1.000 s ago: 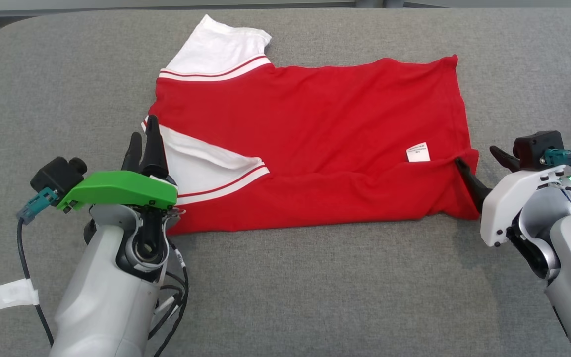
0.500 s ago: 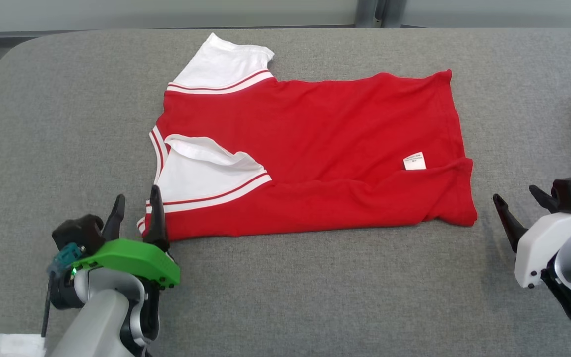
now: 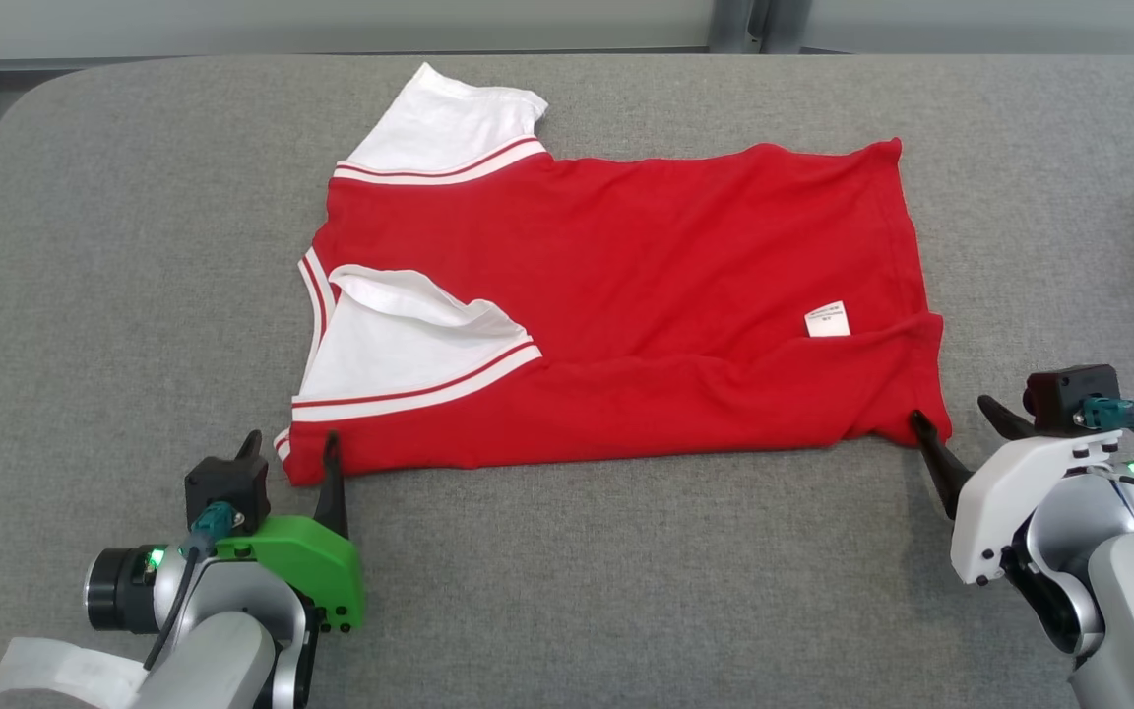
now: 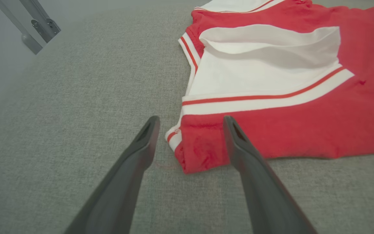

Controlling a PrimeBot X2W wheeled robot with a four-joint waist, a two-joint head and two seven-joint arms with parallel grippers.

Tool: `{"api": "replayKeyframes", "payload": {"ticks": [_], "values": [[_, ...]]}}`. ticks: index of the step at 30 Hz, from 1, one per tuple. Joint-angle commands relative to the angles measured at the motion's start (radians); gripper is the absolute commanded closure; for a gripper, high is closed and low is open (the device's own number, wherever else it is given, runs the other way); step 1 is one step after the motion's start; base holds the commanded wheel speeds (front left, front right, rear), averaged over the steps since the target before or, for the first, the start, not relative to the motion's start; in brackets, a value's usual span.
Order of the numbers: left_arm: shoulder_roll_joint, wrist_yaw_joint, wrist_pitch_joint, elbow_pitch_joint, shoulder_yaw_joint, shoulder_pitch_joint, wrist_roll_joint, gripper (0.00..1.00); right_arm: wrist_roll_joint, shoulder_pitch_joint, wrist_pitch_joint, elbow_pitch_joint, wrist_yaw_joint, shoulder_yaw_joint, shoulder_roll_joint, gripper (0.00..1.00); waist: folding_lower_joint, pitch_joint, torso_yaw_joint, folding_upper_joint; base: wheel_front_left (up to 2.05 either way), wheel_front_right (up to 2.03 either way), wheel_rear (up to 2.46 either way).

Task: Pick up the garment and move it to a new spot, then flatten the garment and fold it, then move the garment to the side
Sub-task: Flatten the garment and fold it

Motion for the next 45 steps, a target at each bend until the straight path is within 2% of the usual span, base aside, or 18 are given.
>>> {"api": "replayKeyframes", "payload": {"ticks": [1, 5, 11, 12, 13, 14, 15, 16, 17, 18, 19, 20, 33, 34, 35, 36, 45], "values": [[0.013, 0.015, 0.017, -0.003, -0.01, -0.019, 0.018, 0.0, -0.015, -0.013, 0.008, 0.015, -0.001, 0.001, 0.004, 0.0, 0.0, 0.004, 0.001, 0.0, 0.0, 0.0, 0.0], [0.038, 0.039, 0.066, -0.001, -0.045, -0.036, 0.058, 0.0, -0.027, -0.04, 0.015, 0.054, -0.001, 0.002, 0.016, 0.0, 0.0, 0.016, -0.001, 0.0, 0.0, 0.0, 0.0], [0.039, 0.05, 0.092, -0.005, -0.054, -0.035, 0.055, 0.0, -0.031, -0.06, 0.019, 0.102, -0.001, -0.004, 0.044, 0.0, 0.0, 0.036, -0.002, 0.0, 0.0, 0.0, 0.0], [0.036, 0.047, 0.095, -0.003, -0.055, -0.036, 0.052, 0.06, -0.028, -0.061, 0.02, 0.109, -0.001, -0.002, 0.048, 0.0, 0.0, 0.04, -0.002, 0.0, 0.0, 0.0, 0.0], [0.033, 0.043, 0.097, -0.001, -0.056, -0.038, 0.048, 0.29, -0.025, -0.063, 0.02, 0.117, -0.001, -0.001, 0.053, 0.0, 0.0, 0.043, -0.002, 0.0, 0.0, 0.0, 0.0], [0.029, 0.038, 0.099, 0.0, -0.054, -0.039, 0.04, 0.6, -0.017, -0.065, 0.023, 0.124, -0.001, 0.002, 0.059, 0.0, 0.0, 0.046, -0.002, 0.0, 0.0, 0.0, 0.0], [0.026, 0.035, 0.104, 0.005, -0.054, -0.04, 0.036, 0.85, -0.01, -0.065, 0.027, 0.13, -0.001, 0.005, 0.063, 0.0, 0.0, 0.048, -0.003, 0.0, 0.0, 0.0, 0.0], [0.024, 0.031, 0.103, 0.008, -0.053, -0.041, 0.031, 1.0, -0.007, -0.067, 0.028, 0.133, -0.001, 0.007, 0.065, 0.12, 0.0, 0.051, -0.003, 0.0, 0.0, 0.0, 0.0], [0.022, 0.028, 0.105, 0.012, -0.052, -0.043, 0.027, 1.0, -0.006, -0.07, 0.025, 0.135, -0.001, 0.006, 0.066, 0.62, 0.0, 0.053, -0.003, 0.0, 0.0, 0.0, 0.0], [0.022, 0.028, 0.105, 0.012, -0.052, -0.043, 0.027, 1.0, -0.006, -0.07, 0.025, 0.135, -0.001, 0.006, 0.066, 0.62, 0.0, 0.053, -0.003, 0.0, 0.0, 0.0, 0.0], [0.019, 0.025, 0.111, 0.019, -0.054, -0.045, 0.023, 1.0, -0.004, -0.073, 0.023, 0.136, -0.001, 0.006, 0.066, 0.9, 0.0, 0.055, -0.002, 0.0, 0.0, 0.0, 0.0], [0.017, 0.021, 0.113, 0.023, -0.055, -0.049, 0.022, 1.0, -0.002, -0.077, 0.02, 0.136, -0.001, 0.009, 0.066, 1.0, 0.0, 0.057, -0.002, 0.0, 0.0, 0.0, 0.0], [0.002, 0.005, 0.093, 0.066, -0.054, -0.056, 0.002, 1.0, 0.004, -0.077, 0.013, 0.142, -0.001, 0.032, 0.039, 1.0, 0.0, 0.045, 0.0, 0.0, 0.0, 0.0, 0.0], [0.001, 0.01, 0.083, 0.065, -0.049, -0.056, 0.001, 1.0, 0.001, -0.077, 0.009, 0.142, -0.001, 0.033, 0.038, 0.39, 0.0, 0.045, 0.0, 0.0, 0.0, 0.0, 0.0], [0.002, 0.013, 0.074, 0.063, -0.048, -0.058, 0.006, 0.64, -0.001, -0.076, 0.004, 0.142, -0.001, 0.032, 0.04, 0.0, 0.0, 0.043, 0.0, 0.0, 0.0, 0.0, 0.0], [0.004, 0.014, 0.072, 0.065, -0.051, -0.06, 0.01, 0.0, -0.002, -0.075, 0.004, 0.142, -0.001, 0.03, 0.043, 0.0, 0.0, 0.042, 0.001, 0.0, 0.0, 0.0, 0.0], [0.016, 0.052, 0.061, 0.058, -0.043, -0.049, 0.018, 0.0, -0.019, -0.062, -0.013, 0.131, -0.001, 0.01, 0.045, 0.0, 0.0, 0.031, 0.004, 0.0, 0.0, 0.0, 0.0]]}}
